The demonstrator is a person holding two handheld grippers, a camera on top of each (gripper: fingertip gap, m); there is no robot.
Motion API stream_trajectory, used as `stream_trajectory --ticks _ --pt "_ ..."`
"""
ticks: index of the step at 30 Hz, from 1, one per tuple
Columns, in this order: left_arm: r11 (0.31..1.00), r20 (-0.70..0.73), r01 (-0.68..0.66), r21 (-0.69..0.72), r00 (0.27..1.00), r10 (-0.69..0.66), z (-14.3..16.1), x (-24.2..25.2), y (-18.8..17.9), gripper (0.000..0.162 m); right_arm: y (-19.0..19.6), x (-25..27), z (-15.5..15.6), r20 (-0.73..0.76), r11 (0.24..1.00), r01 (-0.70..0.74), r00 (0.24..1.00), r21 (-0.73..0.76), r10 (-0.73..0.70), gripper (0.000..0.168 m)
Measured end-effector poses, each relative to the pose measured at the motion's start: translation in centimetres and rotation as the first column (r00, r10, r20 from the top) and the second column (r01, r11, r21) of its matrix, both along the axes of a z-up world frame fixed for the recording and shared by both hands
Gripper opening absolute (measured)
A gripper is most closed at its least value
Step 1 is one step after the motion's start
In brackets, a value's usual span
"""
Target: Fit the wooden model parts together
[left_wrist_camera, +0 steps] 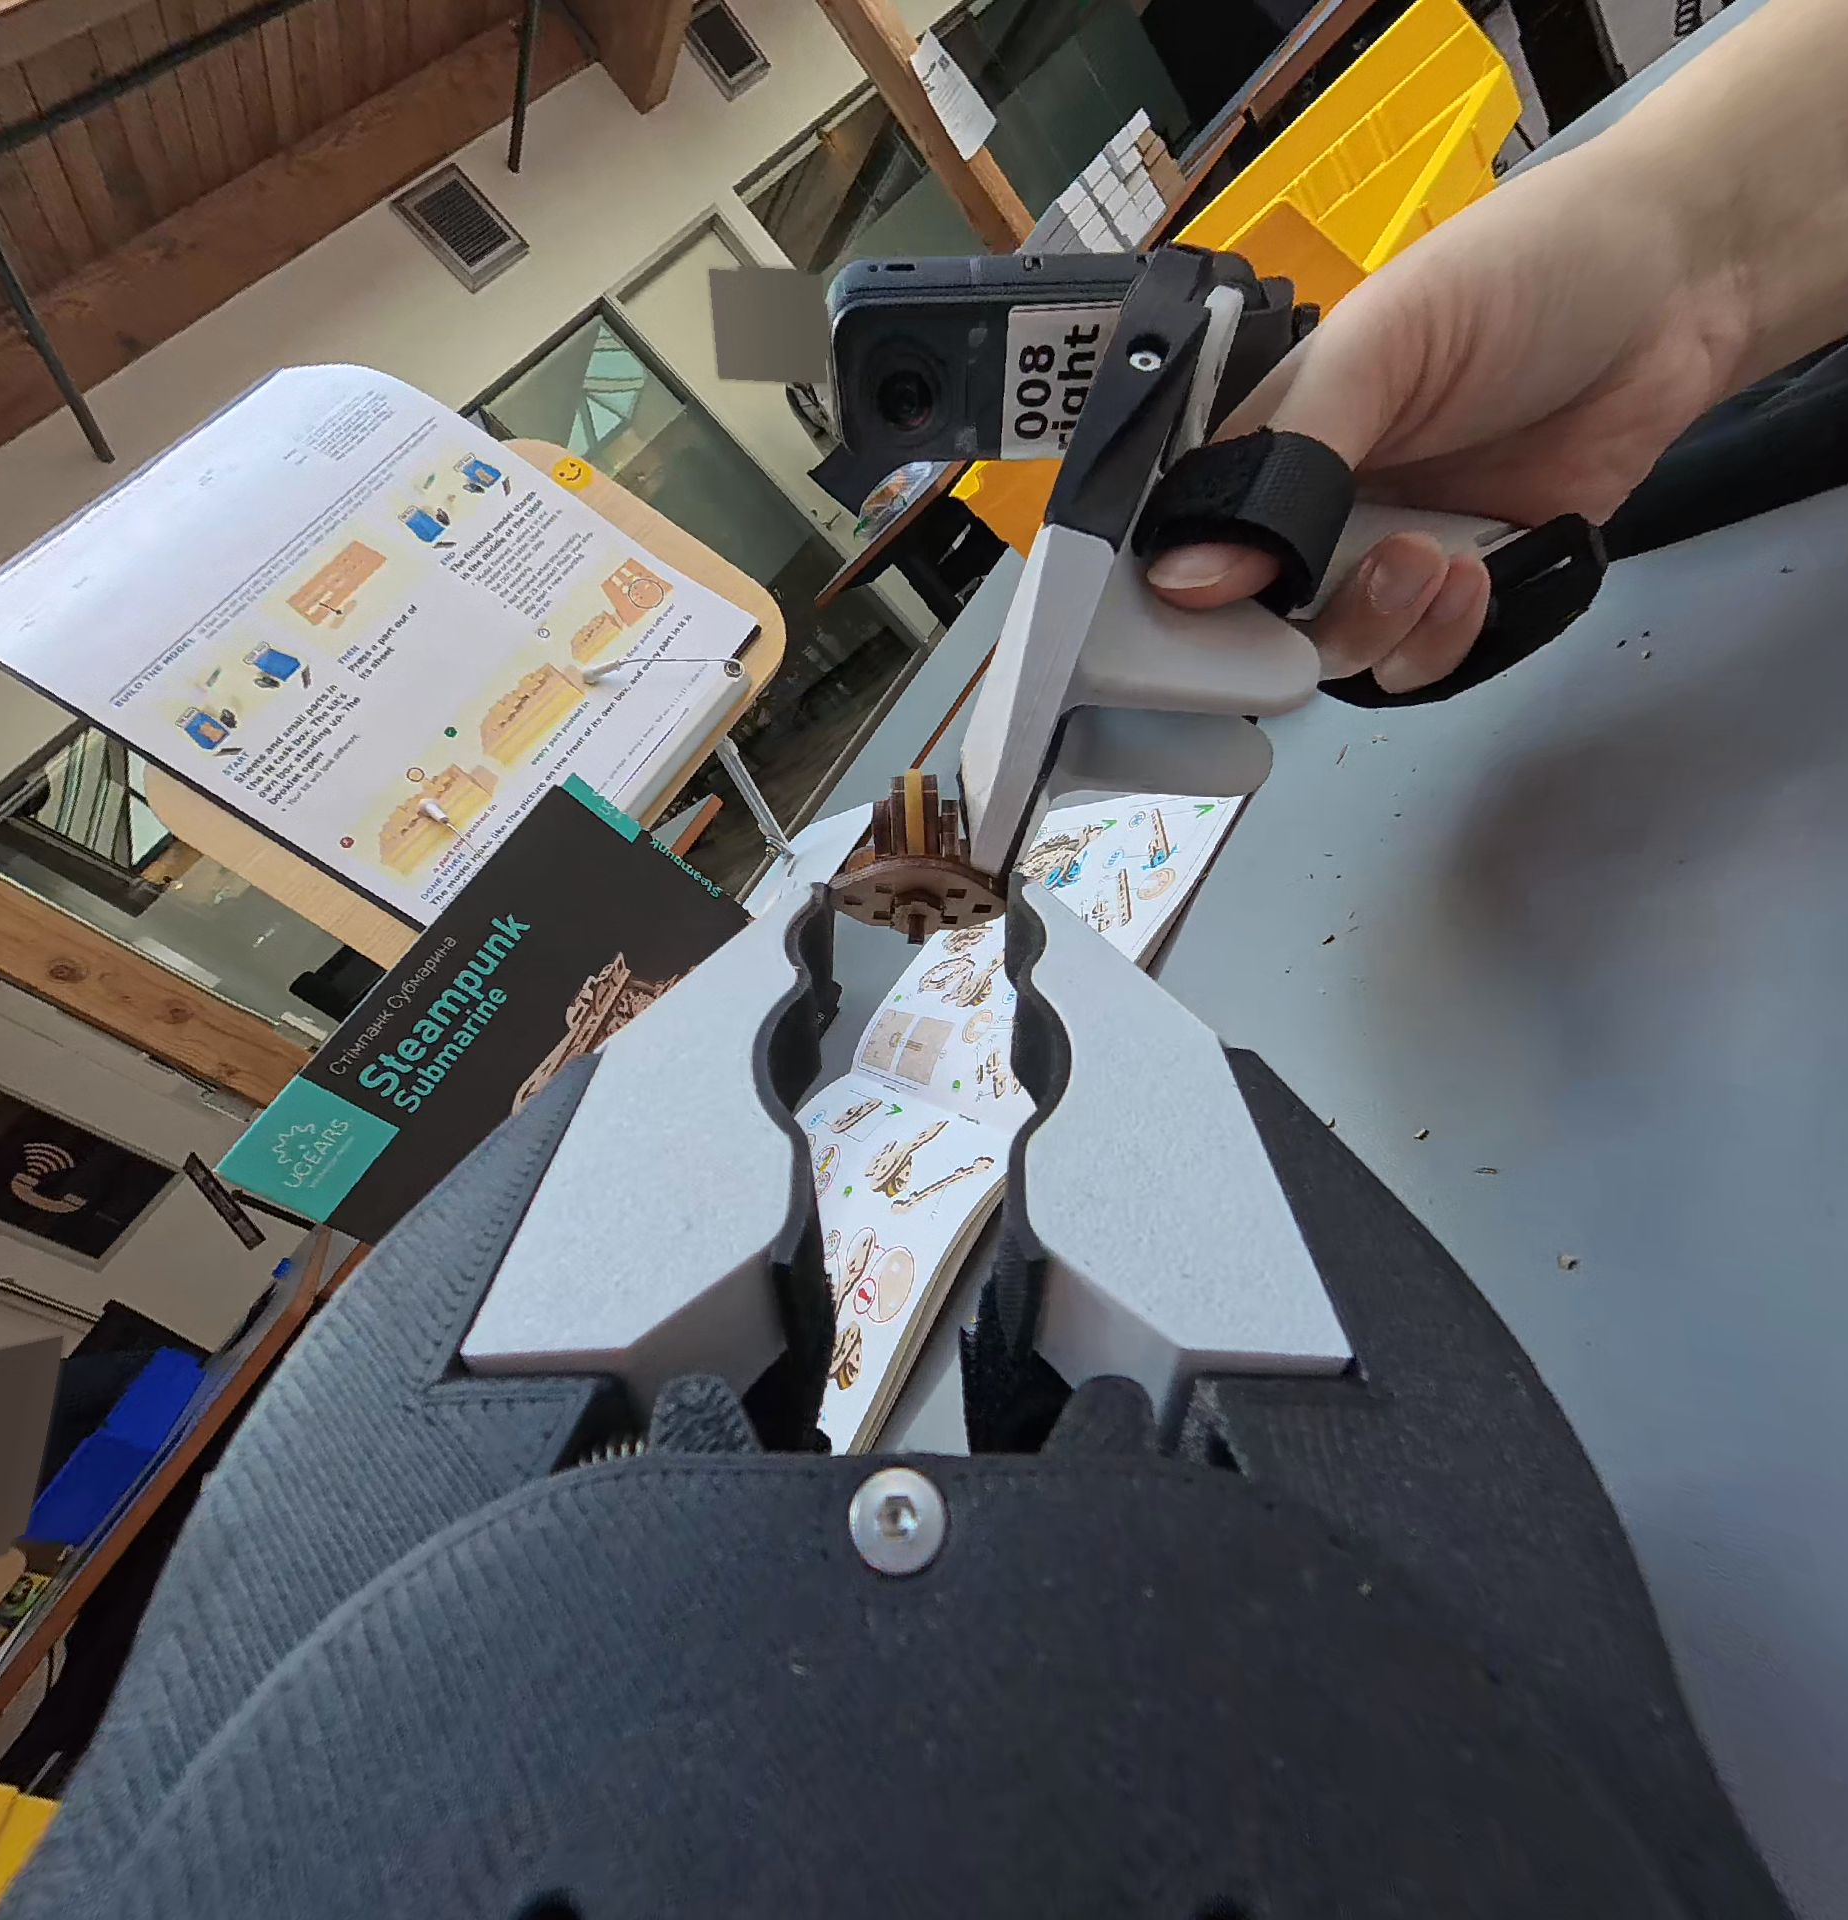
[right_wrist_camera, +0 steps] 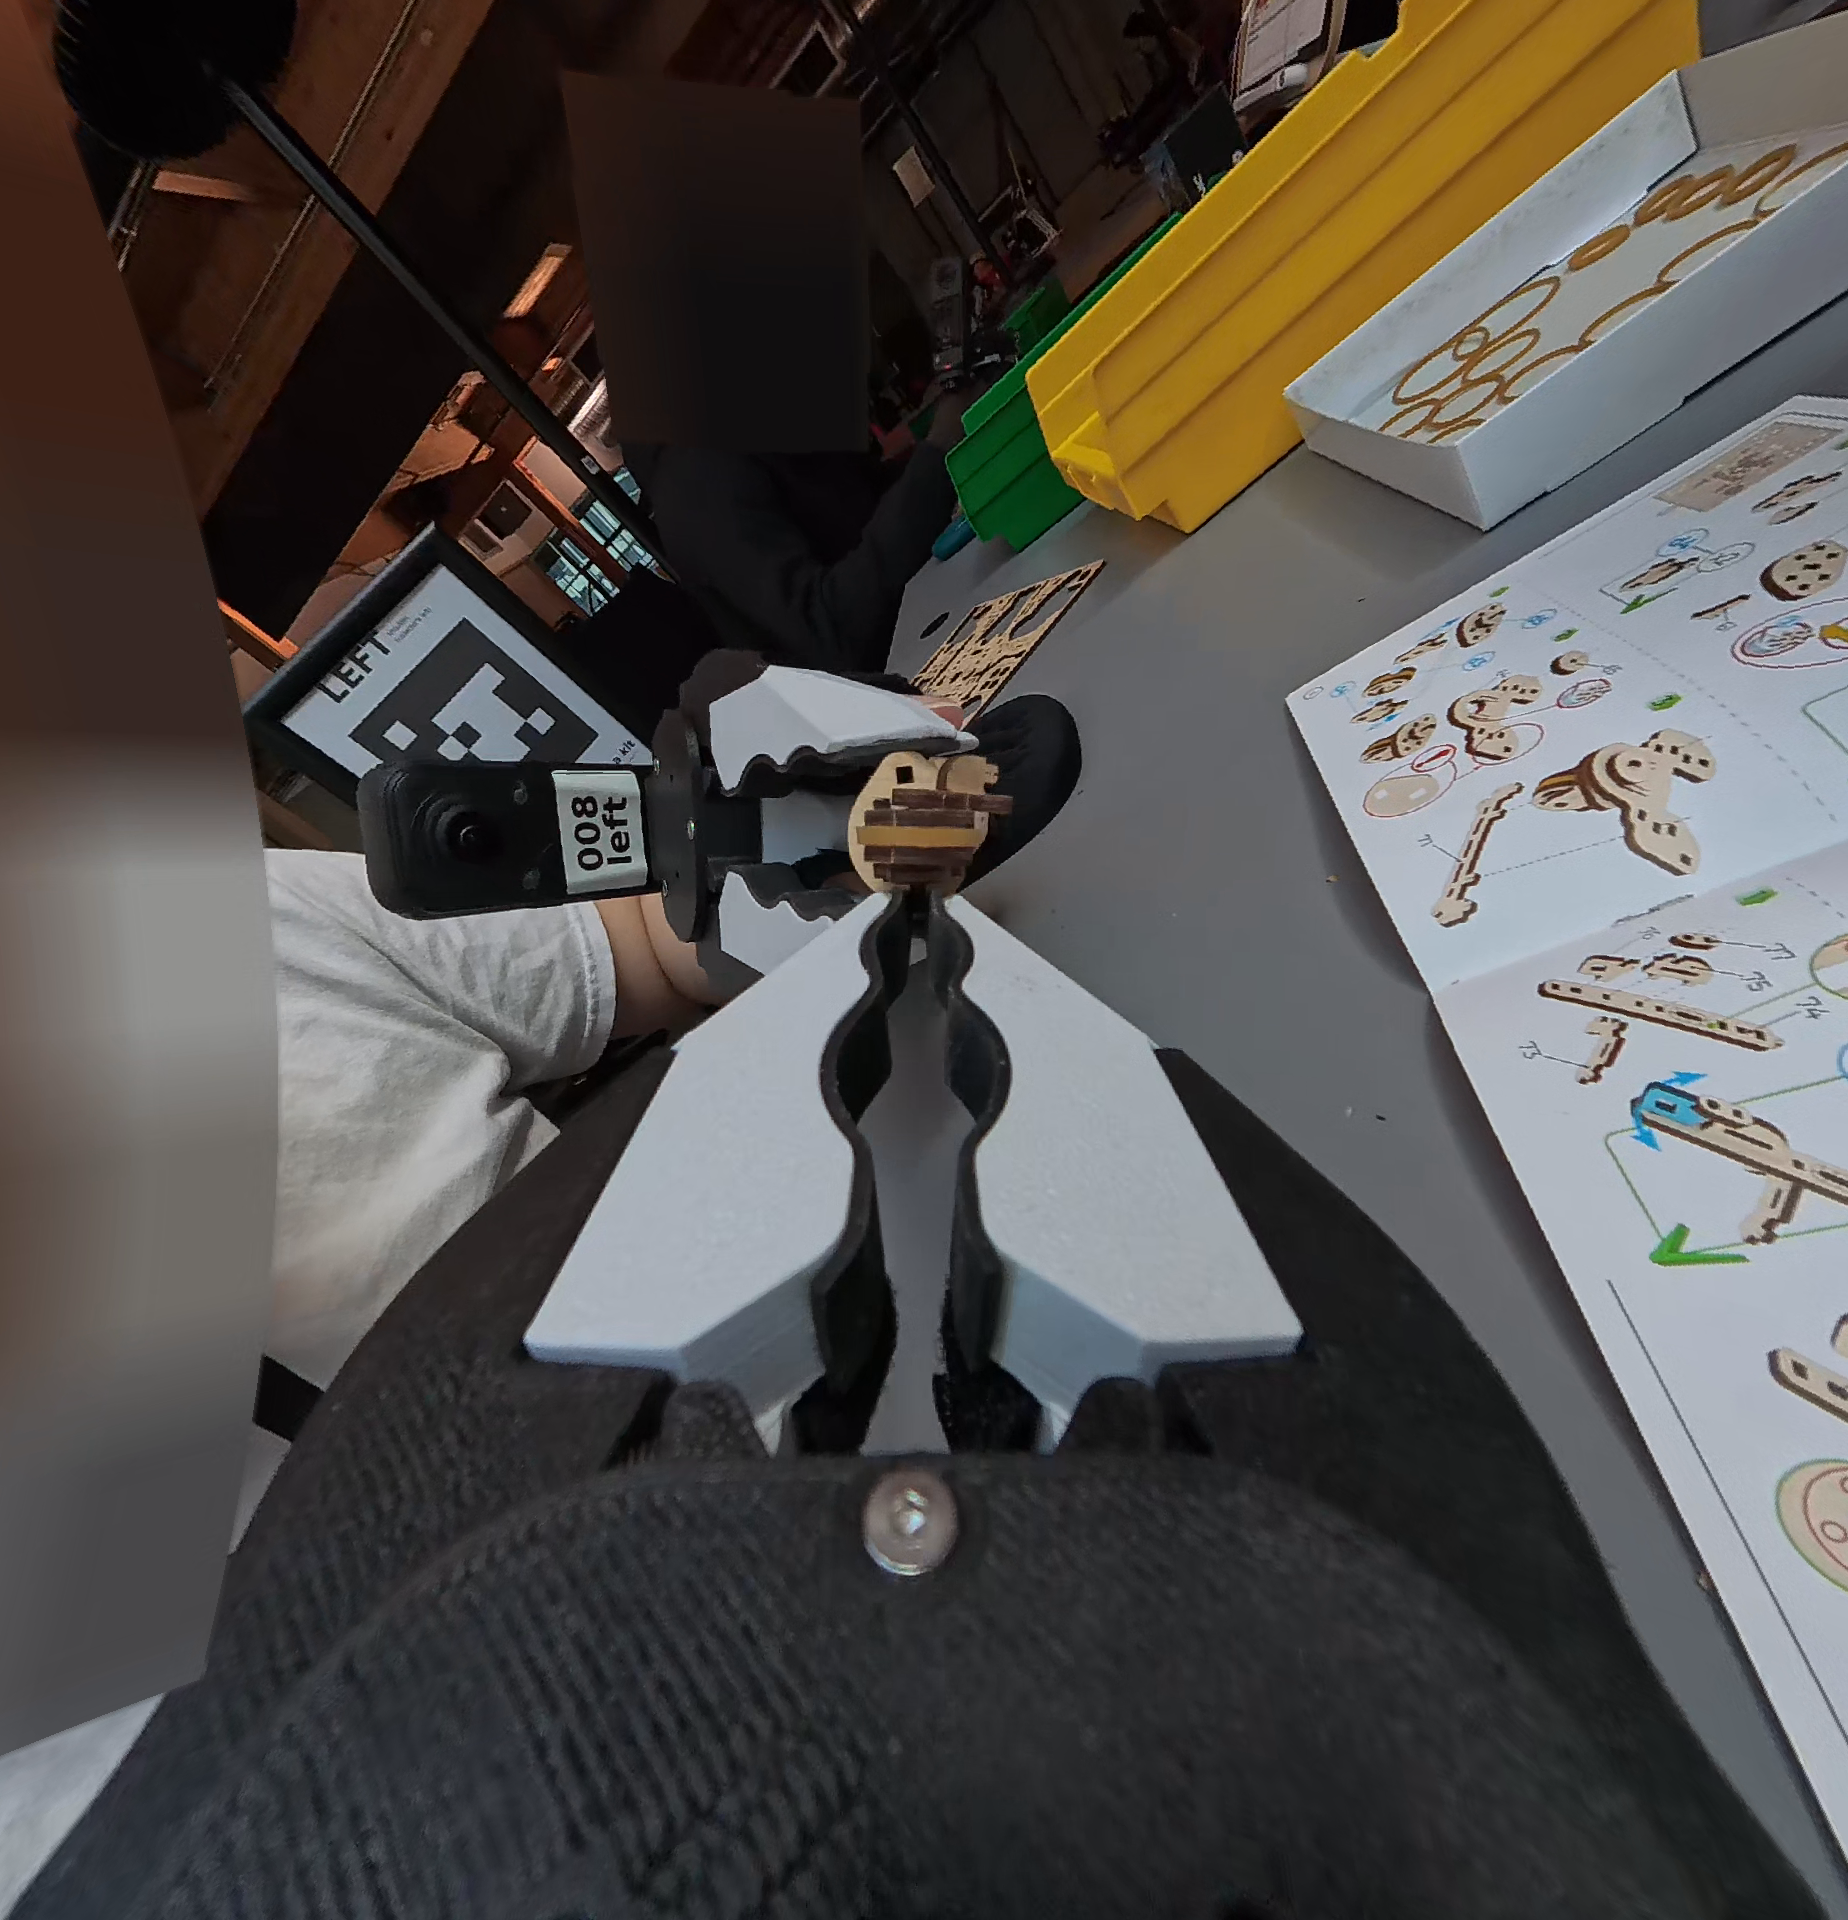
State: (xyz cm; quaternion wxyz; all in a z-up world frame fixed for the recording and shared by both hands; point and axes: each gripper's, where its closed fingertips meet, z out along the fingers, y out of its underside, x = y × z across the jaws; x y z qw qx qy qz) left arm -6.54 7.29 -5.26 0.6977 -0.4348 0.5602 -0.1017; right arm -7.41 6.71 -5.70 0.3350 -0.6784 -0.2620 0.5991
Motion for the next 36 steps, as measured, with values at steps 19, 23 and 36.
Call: stream_trajectory --ticks 19,23,36 --pt "0.991 0.046 0.051 -0.126 0.998 -0.045 0.1 0.0 -0.3 0.031 -0.4 -0.1 0.1 -0.017 0.999 -0.051 0.999 -0.003 0.051 0.001" --pt "0.990 0.069 0.065 -0.122 0.996 -0.056 0.4 0.0 -0.5 0.031 -0.6 -0.1 0.5 -0.037 0.998 -0.052 0.998 -0.019 0.052 0.001" --pt "0.988 0.099 0.092 -0.122 0.992 -0.080 1.0 -0.1 -0.9 0.031 -1.0 -0.1 1.1 -0.039 0.997 -0.078 0.996 0.028 0.079 0.001"
